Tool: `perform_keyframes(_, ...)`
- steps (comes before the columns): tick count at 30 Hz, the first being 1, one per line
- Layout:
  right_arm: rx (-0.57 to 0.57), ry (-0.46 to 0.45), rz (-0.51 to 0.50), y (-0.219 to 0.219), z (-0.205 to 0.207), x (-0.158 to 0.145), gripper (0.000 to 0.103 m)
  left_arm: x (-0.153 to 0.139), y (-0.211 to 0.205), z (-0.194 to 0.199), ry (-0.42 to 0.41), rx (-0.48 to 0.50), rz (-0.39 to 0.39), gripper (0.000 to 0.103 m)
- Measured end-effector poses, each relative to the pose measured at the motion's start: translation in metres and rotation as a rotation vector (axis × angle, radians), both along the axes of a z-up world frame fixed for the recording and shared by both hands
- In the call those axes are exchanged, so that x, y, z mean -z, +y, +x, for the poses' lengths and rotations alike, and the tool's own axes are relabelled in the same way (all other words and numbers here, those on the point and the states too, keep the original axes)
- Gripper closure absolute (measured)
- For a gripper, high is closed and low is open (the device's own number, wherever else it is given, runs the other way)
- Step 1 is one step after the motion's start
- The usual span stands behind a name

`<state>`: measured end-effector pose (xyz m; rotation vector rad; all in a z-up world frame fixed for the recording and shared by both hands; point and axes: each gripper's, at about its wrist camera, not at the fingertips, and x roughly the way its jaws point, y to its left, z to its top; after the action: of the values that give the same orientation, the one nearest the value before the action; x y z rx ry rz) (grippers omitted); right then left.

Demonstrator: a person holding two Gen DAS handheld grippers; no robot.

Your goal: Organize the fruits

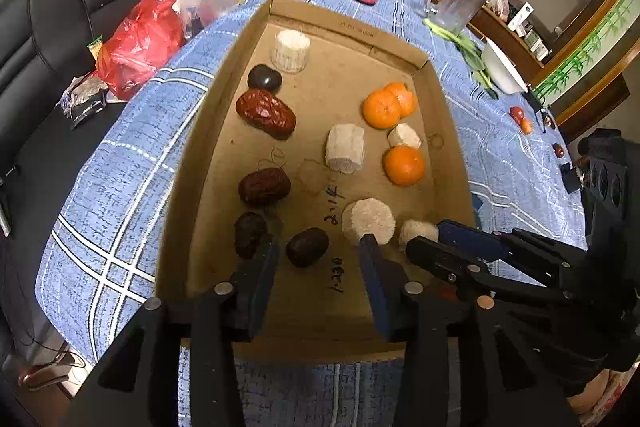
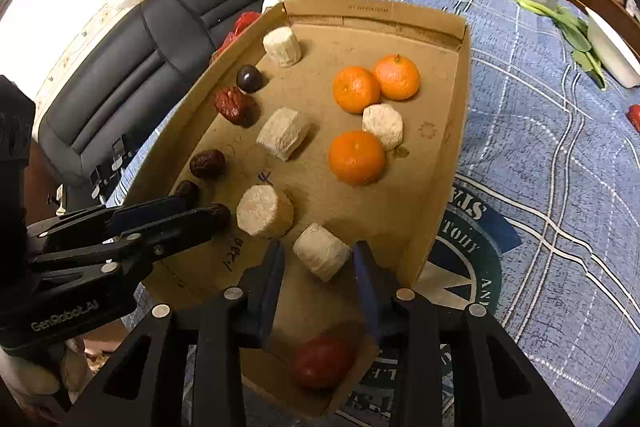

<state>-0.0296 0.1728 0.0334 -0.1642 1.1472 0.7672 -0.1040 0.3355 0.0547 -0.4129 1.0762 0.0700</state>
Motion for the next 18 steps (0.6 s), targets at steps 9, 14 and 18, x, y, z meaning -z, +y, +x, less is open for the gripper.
perform_keyframes(9,0.073,-0.073,0.077,-0.036,-0.006,-0.041,0.049,-0.044,-0.027,-0.022,-0.094,-0.076,0.126,0.053)
perform_keyframes(14,0.092,-0.123,0.082,-0.075,-0.025,-0.058,0.043,-0.083,-0.062,-0.044,-0.178,-0.158,0.266,0.037)
perform_keyframes(18,0.091,-0.16,0.084,-0.104,-0.043,-0.067,0.039,-0.112,-0.093,-0.061,-0.26,-0.211,0.361,0.027)
